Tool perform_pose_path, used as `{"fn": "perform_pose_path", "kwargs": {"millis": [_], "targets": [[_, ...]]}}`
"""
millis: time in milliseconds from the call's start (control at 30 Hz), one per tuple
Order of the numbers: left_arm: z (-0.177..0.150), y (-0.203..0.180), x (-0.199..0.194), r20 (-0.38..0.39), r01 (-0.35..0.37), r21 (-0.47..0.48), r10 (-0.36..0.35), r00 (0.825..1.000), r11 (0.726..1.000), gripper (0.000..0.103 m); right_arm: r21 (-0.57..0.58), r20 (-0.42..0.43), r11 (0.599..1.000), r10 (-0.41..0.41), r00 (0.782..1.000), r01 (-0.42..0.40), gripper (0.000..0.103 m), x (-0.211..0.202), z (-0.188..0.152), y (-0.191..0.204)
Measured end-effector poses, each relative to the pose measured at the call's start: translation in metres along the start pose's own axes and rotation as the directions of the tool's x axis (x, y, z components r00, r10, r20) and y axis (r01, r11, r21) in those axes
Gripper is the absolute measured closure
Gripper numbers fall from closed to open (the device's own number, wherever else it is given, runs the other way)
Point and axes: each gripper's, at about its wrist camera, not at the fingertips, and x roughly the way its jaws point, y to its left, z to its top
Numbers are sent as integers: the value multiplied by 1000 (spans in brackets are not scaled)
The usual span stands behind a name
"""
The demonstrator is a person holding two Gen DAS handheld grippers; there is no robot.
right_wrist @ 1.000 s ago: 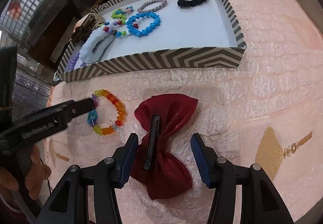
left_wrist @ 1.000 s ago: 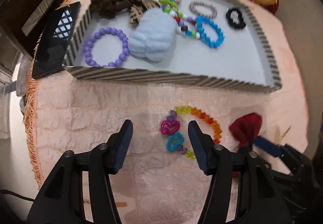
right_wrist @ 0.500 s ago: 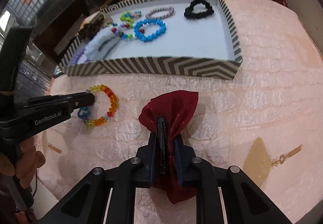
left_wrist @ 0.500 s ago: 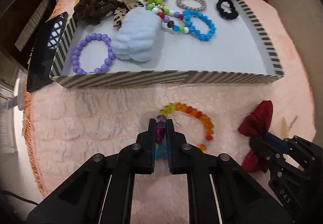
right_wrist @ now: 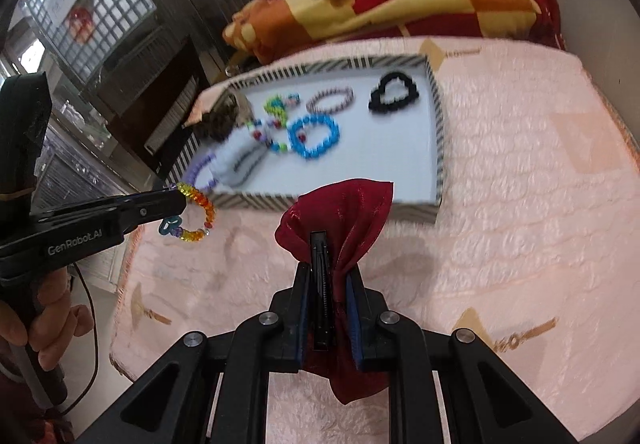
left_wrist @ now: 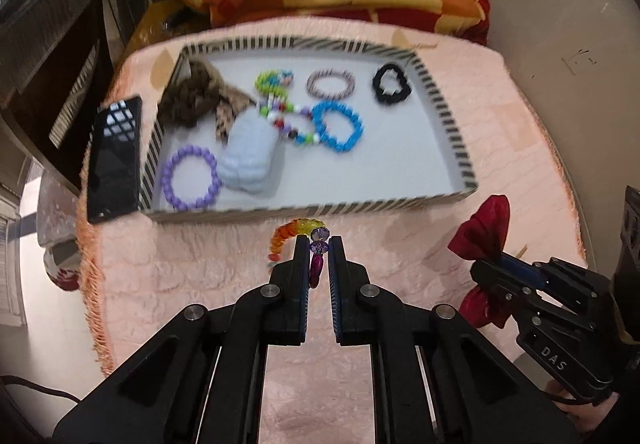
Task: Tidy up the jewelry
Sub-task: 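Carry the gradient bracelet and red bow over the striped tray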
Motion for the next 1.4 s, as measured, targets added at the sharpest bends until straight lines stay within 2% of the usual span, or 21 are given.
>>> {"fn": "perform_pose_path", "kwargs": {"millis": [233,700,967,1133,1233,1400], "targets": [[21,-23,-22,54,-8,45,6,998,999,95,20,28,1000,-11,1000,11,87,-7,21,-14],[63,-78,1,58,4,169,-14,998,986,95,95,56,994,-66,996,60,87,-10,54,-54],[80,-94,28,24,16,203,-21,1000,979,95,124,57,989,-87,995,79,87,2,74,-66],[85,-94,44,-29,40,194,-35,999,980,95,117,43,990,-88,995,82,87,14,88,-67],[84,-83,59,-69,51,167,-40,997,985,95,92,26,992,-84,996,81,87,26,98,-62],[78,-51,86,-122,19,111,-5,993,994,95,50,-36,996,-75,997,77,87,57,110,-53]]}}
